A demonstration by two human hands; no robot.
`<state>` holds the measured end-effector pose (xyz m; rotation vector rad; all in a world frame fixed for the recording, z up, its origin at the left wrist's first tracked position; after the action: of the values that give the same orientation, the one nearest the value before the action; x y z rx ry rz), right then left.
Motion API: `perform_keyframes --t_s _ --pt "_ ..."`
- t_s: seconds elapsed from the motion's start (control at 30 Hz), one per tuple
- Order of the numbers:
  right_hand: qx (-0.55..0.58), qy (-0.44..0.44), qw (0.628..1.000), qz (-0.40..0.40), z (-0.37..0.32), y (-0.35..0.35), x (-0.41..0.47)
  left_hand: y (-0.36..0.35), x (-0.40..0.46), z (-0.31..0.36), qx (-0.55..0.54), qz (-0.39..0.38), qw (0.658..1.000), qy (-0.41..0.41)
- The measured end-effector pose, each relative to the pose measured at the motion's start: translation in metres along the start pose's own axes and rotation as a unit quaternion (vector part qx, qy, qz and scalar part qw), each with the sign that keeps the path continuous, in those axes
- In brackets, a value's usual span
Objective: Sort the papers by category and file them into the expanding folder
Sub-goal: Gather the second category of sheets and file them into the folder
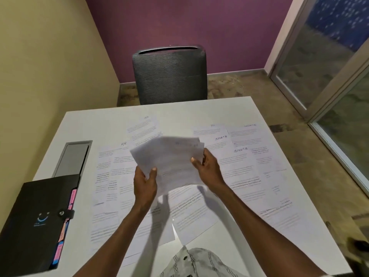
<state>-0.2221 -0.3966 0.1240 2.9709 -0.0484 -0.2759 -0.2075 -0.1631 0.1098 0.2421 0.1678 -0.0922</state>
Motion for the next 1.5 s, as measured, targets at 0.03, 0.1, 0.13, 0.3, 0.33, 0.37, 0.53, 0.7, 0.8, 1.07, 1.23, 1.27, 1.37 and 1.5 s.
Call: perform_keyframes --t_s 0.03,0.1,0.13,0.3,0.33,0.37,0.53,0.7,0.8,1.07,1.23,1.27,1.37,1.5 --pt "0.000 -0.020 1.000 -0.019 0.012 -0.006 -0.001 -0.003 -0.003 -0.015 0.007 -0.008 1.000 0.021" --pt "0.020 -0.052 0.998 -0.036 0.033 -0.014 -0.002 -0.011 -0.006 -0.032 0.018 -0.016 0.999 0.049" --pt "0.036 -0.061 0.997 -0.039 0.038 -0.017 0.000 -0.014 -0.006 -0.036 0.023 -0.012 0.998 0.061" --pt "0.035 -0.075 0.996 -0.036 0.043 -0.021 0.019 -0.019 0.013 -0.034 0.049 -0.003 0.996 0.075" --pt "0.037 -0.073 0.996 -0.034 0.044 -0.021 0.023 -0.019 0.018 -0.034 0.052 -0.005 0.996 0.075" --pt "0.036 -0.073 0.996 -0.033 0.045 -0.021 0.027 -0.019 0.022 -0.034 0.054 -0.004 0.996 0.076" --pt "-0.010 -0.065 0.997 -0.041 0.052 -0.014 0.046 -0.006 0.039 -0.027 0.079 0.019 0.994 0.073" --pt "-0.189 -0.134 0.972 0.023 0.102 0.012 0.060 0.026 0.060 -0.026 0.097 0.034 0.992 0.072" --pt "-0.362 -0.197 0.910 0.040 0.130 0.023 0.060 0.043 0.071 -0.040 0.093 0.012 0.993 0.076" --pt "-0.474 -0.235 0.847 0.056 0.150 0.031 0.067 0.054 0.078 -0.075 0.057 0.000 0.990 0.126" --pt "-0.560 -0.207 0.802 0.032 0.141 0.029 0.072 0.043 0.084 -0.077 0.036 -0.006 0.990 0.138" --pt "-0.577 -0.195 0.792 0.030 0.139 0.029 0.071 0.040 0.085 -0.076 0.034 -0.006 0.990 0.136" --pt "-0.563 -0.166 0.809 0.037 0.134 0.032 0.069 0.030 0.084 -0.071 0.025 -0.010 0.991 0.132" --pt "-0.430 -0.173 0.882 0.090 0.136 0.054 0.070 0.023 0.076 -0.065 0.026 -0.011 0.991 0.130"
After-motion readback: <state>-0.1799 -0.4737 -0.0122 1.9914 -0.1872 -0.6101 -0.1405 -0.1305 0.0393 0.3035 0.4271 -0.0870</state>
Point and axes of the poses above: each hand's wrist, its own x-axis towards the middle knuckle, its own y-axis out of the back of the hand, z = x × y, the point moved 7 cm from there along x, towards the middle knuckle, and after that the axes turned 14 degrees about -z, right-handed, at the moved point
